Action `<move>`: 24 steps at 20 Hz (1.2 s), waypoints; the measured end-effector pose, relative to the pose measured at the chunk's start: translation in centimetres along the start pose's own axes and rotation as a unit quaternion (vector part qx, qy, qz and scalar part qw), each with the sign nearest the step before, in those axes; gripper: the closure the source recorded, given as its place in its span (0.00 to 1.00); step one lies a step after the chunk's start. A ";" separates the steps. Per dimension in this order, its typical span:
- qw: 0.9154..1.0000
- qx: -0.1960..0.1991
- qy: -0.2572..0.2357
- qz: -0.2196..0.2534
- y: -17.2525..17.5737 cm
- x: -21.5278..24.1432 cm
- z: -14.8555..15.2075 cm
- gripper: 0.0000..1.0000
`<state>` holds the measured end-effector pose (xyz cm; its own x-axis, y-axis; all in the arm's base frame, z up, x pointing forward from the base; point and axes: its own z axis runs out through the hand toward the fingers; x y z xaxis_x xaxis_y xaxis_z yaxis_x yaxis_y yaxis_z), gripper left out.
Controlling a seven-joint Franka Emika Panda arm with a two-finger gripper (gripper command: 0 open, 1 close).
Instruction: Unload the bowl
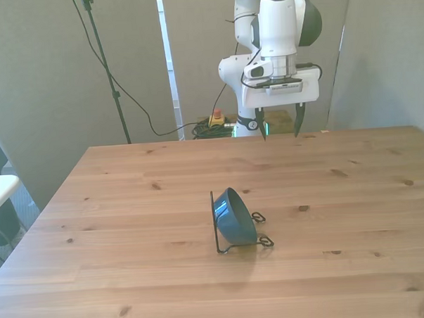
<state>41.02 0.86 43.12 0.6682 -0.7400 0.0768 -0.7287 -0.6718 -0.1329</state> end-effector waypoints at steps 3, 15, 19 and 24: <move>1.000 -0.004 0.007 -0.008 -0.2 0.3 -0.1 0.00; 0.979 -0.006 0.142 0.146 -7.5 12.2 -3.0 0.00; 0.967 -0.025 0.165 0.194 -8.0 16.3 -2.6 0.00; 0.960 -0.041 0.167 0.222 -8.8 20.2 -0.6 0.00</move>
<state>60.86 -8.19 46.44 0.2135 -0.9137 0.3459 -0.9491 -0.2779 -0.1482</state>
